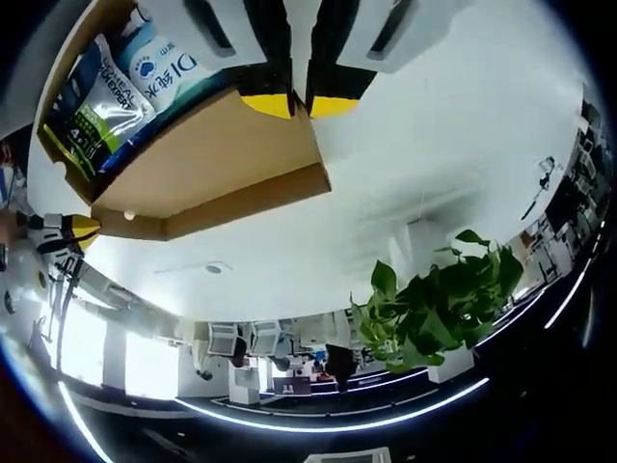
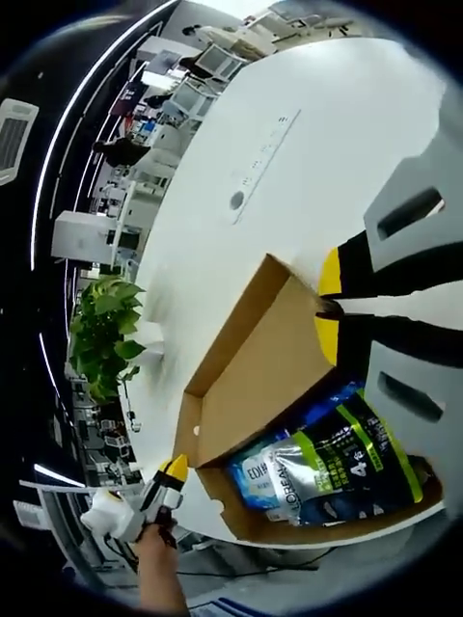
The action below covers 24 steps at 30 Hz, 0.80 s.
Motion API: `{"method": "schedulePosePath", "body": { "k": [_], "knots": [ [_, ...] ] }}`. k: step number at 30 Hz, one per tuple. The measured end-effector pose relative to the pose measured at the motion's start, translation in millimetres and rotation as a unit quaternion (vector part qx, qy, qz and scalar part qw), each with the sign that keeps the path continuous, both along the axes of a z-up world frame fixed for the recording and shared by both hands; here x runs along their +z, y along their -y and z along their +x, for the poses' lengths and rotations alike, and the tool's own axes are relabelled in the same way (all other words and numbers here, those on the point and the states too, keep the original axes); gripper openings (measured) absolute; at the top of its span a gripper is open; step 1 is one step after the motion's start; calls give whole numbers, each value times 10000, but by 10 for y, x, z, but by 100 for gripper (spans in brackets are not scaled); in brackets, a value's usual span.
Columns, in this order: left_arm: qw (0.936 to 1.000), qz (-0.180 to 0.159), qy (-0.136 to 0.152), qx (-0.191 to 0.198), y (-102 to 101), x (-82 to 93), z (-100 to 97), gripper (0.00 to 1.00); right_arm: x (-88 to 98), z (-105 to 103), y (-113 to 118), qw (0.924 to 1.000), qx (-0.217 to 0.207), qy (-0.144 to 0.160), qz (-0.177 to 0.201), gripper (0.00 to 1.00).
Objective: Operate the shoe box by opening the lid, removing the specified soft item, and placing it in the target area until the item is outside and the box remains undamaged.
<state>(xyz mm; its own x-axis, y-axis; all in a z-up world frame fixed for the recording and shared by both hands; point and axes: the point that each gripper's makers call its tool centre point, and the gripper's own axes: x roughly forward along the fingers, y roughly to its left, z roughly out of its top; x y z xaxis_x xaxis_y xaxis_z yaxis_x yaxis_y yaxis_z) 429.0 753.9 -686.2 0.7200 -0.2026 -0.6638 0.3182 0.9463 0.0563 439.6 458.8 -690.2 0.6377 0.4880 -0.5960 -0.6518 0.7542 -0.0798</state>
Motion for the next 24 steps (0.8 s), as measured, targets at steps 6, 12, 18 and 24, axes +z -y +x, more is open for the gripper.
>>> {"method": "schedulePosePath", "body": {
  "k": [6,12,18,24],
  "knots": [
    [10000,44,-35,19,11,6,-15,4,17,-8,-3,10000,-78,-16,4,3],
    [9998,170,-81,-29,5,29,-39,4,31,2,16,9994,-231,-155,209,3],
    [9998,197,-42,-56,-4,88,-106,5,52,-44,36,9991,-287,-212,232,4],
    [10000,82,25,-46,36,184,-193,12,93,-166,54,9983,-293,-342,365,9]
  ]
}}
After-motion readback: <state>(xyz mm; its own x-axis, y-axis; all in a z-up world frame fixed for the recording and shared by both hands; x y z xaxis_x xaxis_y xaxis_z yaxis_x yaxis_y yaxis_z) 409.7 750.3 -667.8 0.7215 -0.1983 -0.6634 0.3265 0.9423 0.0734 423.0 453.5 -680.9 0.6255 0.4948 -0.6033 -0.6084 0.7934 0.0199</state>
